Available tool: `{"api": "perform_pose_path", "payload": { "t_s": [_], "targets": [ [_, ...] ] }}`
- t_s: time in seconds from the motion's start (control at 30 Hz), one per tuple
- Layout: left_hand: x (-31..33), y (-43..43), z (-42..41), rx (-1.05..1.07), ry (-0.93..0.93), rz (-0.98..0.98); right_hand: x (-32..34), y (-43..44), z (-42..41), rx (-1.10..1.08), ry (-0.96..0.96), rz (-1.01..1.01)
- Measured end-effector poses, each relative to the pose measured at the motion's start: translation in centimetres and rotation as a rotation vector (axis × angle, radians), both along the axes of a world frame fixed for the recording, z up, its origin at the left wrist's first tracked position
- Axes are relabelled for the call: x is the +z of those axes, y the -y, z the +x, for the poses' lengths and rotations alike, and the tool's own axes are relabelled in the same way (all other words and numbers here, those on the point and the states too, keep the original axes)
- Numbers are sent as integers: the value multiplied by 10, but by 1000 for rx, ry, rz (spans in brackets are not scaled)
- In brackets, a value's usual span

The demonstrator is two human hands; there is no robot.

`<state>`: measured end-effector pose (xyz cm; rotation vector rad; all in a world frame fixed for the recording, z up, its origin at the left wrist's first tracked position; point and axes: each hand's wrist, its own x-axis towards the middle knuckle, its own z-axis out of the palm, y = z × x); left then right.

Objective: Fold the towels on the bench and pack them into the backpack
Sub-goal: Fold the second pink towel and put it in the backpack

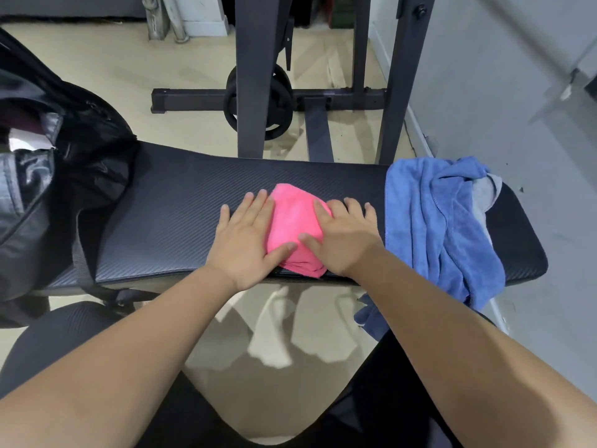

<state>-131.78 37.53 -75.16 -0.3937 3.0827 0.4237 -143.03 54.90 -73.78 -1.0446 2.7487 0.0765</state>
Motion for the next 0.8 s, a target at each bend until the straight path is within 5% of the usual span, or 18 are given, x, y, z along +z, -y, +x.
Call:
{"api": "perform_pose_path", "payload": {
  "t_s": [0.07,0.2,0.43,0.8],
  "targets": [
    [5,5,13,73,-23,35,18,2,22,-16,-83,94],
    [16,20,26,85,90,79,51,8,44,38,131,141],
    [30,38,14,-19,237,75,53,27,7,113,138,-140],
    [56,48,-31,15,382,57,39,65,-29,250,180,107]
  ]
}}
